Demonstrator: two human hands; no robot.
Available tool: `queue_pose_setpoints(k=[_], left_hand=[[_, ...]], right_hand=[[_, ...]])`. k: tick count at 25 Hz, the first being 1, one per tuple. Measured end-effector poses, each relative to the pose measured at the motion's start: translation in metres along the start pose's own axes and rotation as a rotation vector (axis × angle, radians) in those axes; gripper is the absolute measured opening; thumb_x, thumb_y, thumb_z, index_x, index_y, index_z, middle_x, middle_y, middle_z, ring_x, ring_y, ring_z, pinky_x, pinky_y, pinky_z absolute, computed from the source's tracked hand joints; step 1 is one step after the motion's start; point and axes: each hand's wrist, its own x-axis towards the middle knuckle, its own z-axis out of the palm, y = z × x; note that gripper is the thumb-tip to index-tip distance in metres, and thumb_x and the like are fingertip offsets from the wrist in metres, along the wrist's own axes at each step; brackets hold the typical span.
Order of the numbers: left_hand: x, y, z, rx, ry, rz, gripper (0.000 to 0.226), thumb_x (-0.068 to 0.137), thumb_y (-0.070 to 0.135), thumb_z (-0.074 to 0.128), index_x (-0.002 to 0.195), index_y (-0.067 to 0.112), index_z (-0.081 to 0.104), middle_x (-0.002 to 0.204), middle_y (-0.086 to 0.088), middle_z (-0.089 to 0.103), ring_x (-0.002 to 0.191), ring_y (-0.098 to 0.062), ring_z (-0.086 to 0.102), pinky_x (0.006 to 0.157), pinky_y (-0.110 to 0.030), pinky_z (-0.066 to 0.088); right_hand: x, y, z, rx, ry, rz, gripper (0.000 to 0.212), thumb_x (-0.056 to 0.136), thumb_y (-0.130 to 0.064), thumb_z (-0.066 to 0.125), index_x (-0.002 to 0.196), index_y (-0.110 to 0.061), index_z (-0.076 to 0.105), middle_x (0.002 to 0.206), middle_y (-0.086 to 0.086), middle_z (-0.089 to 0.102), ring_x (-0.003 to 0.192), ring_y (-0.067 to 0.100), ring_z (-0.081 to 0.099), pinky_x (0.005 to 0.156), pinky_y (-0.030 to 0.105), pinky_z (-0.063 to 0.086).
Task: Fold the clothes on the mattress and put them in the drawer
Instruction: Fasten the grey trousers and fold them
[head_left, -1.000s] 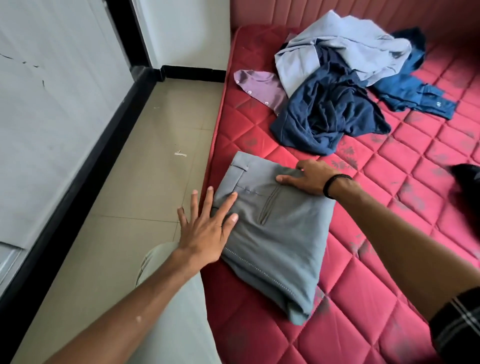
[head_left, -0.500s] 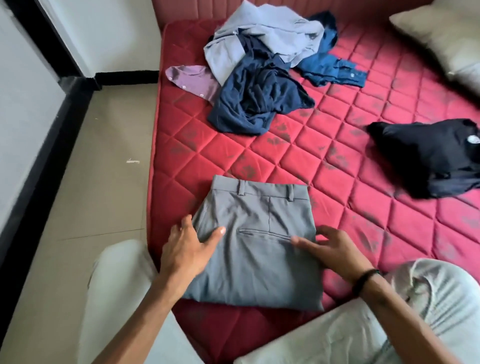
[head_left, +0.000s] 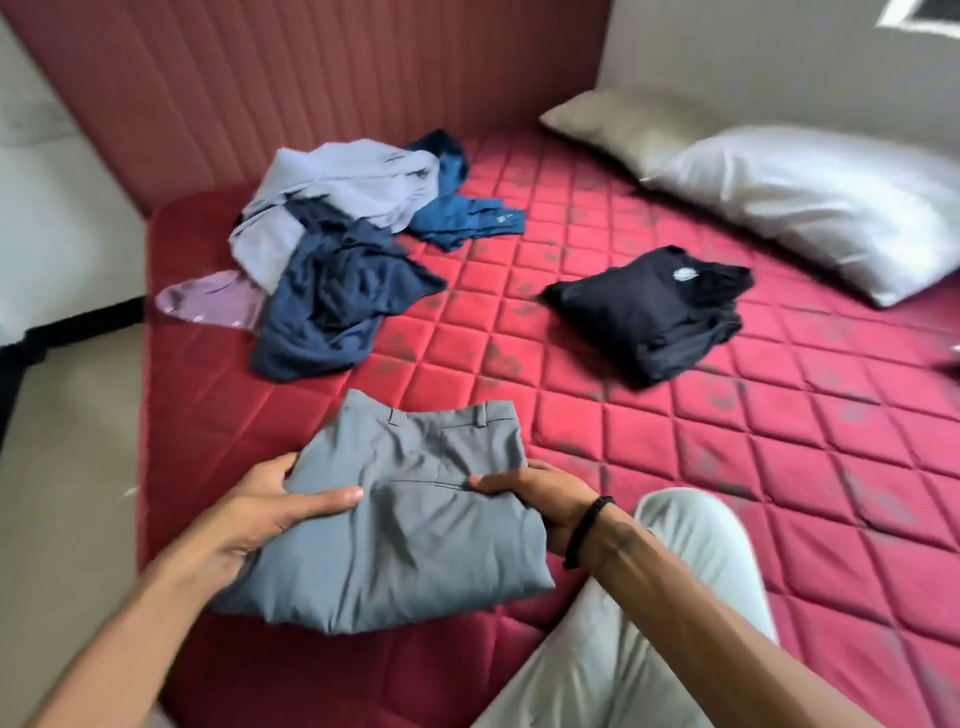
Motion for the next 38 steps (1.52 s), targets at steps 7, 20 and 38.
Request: queue_pose_setpoints(k=[7, 20, 38], left_hand=[[0.103, 0.181, 0.146, 0.282, -0.304, 0.412, 0.096, 0.072, -0.007, 0.086, 0.149, 0.032, 0.043, 0.108, -0.015, 0.074, 0.086, -0.015, 0.076, 0.071, -0.024, 0.061], [0.205, 0.182, 0.438, 1.027, 0.114, 0.923, 0.08, 0.087, 0.039, 0.068, 0.157, 0.031, 0.033, 0.155, -0.016, 0.038, 0.142, -0.037, 0.036, 0.116, -0.052, 0.034], [0.189, 0.051, 0.415, 1.1, -0.105, 0.897, 0.078, 0.091, 0.078, 0.023, 0.161, 0.047, 0.01, 0.173, 0.006, -0.007, 0.158, -0.019, -0.015, 0.121, -0.063, -0.007]], right_hand=[[-0.106, -0.086, -0.18, 0.135, 0.379, -0.403, 0.031, 0.091, -0.003, 0.069, 0.119, 0.01, 0.069, 0.099, 0.019, 0.077, 0.075, 0.023, 0.075, 0.07, 0.033, 0.064], [-0.09, -0.005, -0.371, -0.023, 1.132, -0.614, 0.035, 0.091, -0.007, 0.076, 0.121, -0.017, 0.061, 0.108, 0.015, 0.076, 0.087, 0.021, 0.074, 0.083, 0.047, 0.06], [-0.042, -0.013, -0.31, -1.465, 1.174, -0.225, 0.075, 0.093, -0.076, 0.025, 0.161, -0.046, 0.015, 0.173, 0.001, 0.005, 0.158, 0.031, 0.005, 0.119, 0.066, 0.006]])
